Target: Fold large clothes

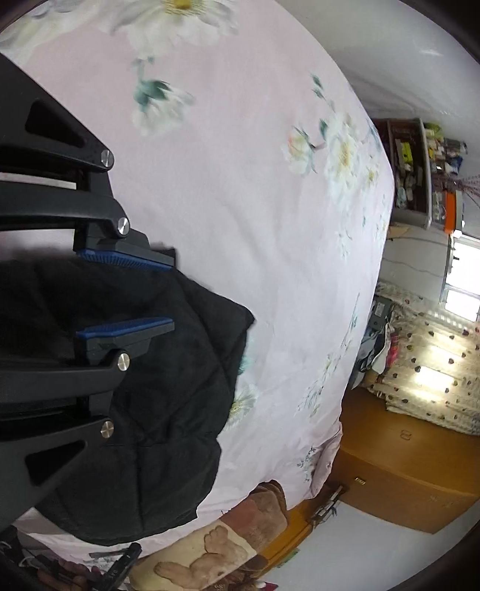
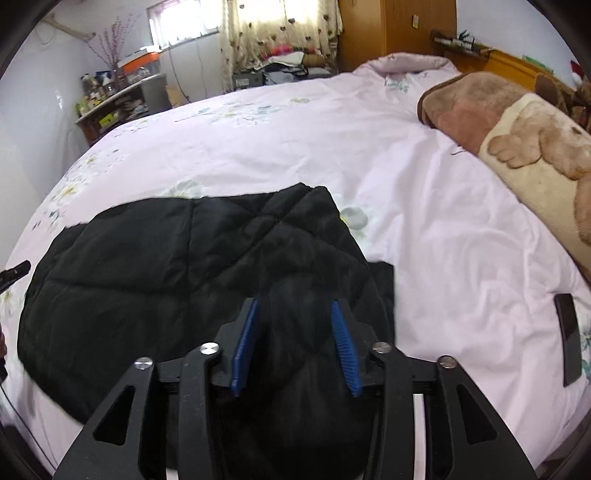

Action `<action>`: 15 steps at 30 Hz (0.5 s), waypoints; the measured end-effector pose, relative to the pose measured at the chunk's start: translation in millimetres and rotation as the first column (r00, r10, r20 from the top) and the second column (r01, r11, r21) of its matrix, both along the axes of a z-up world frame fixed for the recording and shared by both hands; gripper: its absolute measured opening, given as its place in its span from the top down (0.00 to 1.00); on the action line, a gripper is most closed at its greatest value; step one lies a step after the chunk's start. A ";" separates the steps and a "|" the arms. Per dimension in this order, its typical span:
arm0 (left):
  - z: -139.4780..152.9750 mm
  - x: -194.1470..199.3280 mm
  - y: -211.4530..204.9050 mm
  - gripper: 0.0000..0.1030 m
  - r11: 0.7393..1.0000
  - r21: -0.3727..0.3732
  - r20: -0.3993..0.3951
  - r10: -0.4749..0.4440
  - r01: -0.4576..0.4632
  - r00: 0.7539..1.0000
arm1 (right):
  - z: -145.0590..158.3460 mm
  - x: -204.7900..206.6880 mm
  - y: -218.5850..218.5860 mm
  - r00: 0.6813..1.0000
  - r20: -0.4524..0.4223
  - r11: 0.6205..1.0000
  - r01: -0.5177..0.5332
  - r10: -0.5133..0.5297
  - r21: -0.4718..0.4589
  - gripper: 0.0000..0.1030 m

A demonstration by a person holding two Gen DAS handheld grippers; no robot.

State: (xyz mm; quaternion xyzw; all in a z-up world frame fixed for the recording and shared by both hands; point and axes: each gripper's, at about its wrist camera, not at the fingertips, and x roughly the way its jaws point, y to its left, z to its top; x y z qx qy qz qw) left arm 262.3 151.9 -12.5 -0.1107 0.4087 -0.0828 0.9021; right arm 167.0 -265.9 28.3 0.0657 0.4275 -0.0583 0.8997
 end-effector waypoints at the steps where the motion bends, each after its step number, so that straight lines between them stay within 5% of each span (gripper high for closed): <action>1: -5.4 -6.6 3.6 0.73 1.000 0.002 -0.013 0.004 -0.004 1.000 | -1.7 -5.7 1.7 1.000 -0.008 1.000 -0.001 0.001 -0.002 0.55; 7: -44.1 -10.5 9.5 0.73 0.999 -0.027 -0.113 0.020 -0.023 0.993 | -30.9 -15.3 -3.0 0.998 -0.060 0.999 0.025 -0.027 -0.035 0.48; 13: -37.4 -6.8 2.6 0.73 1.000 -0.023 -0.105 0.002 -0.004 0.994 | -25.8 -14.7 -13.2 0.996 -0.063 0.998 0.065 -0.066 -0.008 0.46; 15: -41.4 -4.9 7.3 0.66 0.999 -0.040 -0.112 0.001 -0.006 0.994 | -27.0 -16.4 -16.0 0.996 -0.059 0.998 0.062 -0.062 0.013 0.45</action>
